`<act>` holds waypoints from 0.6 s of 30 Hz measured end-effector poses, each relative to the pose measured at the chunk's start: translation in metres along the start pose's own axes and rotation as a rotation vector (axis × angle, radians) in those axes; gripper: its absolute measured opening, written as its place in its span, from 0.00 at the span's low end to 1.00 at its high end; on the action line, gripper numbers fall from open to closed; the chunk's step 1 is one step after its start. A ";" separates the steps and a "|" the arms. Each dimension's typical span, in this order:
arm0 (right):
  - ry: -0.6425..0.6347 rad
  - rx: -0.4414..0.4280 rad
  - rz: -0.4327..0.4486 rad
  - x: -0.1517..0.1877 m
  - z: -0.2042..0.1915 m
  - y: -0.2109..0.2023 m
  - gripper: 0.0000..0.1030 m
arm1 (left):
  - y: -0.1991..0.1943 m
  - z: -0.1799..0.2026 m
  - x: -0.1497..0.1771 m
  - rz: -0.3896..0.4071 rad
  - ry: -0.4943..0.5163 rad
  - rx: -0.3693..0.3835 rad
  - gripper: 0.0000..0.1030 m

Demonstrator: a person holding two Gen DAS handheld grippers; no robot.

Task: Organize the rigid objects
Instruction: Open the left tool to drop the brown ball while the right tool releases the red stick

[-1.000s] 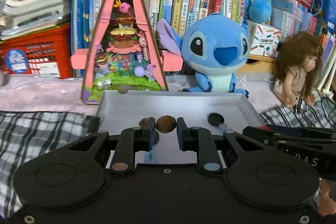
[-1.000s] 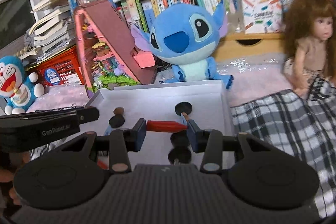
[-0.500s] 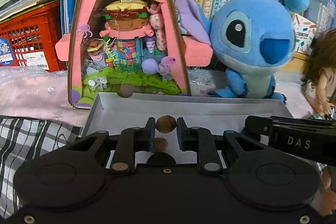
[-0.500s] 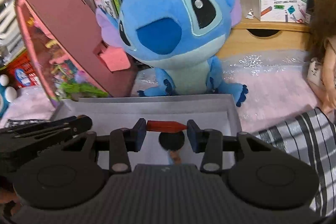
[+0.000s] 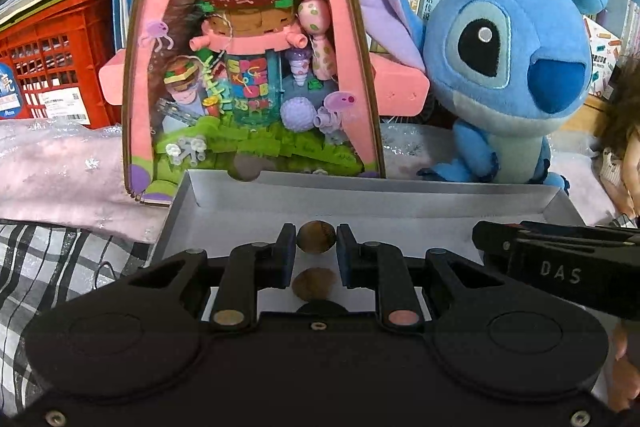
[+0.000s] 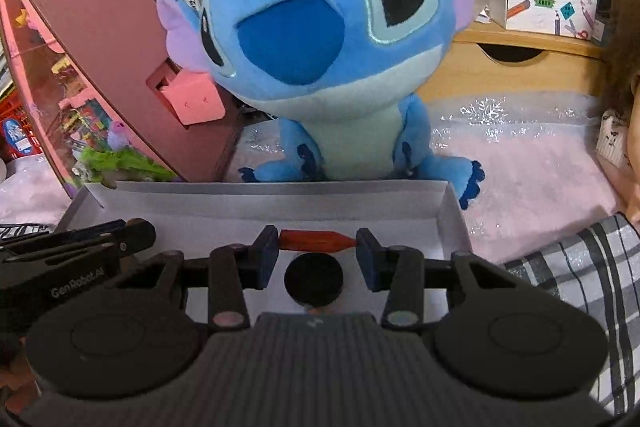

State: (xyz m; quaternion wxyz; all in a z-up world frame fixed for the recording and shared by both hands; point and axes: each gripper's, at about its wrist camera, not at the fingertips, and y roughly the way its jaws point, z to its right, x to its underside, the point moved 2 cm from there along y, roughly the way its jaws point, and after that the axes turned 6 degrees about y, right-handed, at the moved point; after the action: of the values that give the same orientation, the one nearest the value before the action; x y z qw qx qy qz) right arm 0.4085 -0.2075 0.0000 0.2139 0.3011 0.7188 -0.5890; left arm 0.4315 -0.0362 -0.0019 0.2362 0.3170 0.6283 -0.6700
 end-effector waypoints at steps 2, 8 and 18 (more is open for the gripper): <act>0.000 0.004 -0.009 0.000 0.000 0.004 0.46 | 0.003 0.000 0.000 -0.018 0.003 -0.003 0.20; -0.004 0.008 -0.015 -0.001 0.000 0.006 0.50 | 0.006 0.003 -0.001 -0.031 0.016 -0.006 0.24; 0.032 0.001 0.028 -0.001 0.005 -0.006 0.75 | -0.014 0.011 -0.006 -0.006 0.034 0.032 0.50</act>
State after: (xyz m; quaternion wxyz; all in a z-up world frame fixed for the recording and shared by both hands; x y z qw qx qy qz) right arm 0.4051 -0.2129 0.0038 0.2104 0.3207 0.7176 -0.5813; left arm 0.4242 -0.0463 0.0125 0.2185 0.3301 0.6222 -0.6754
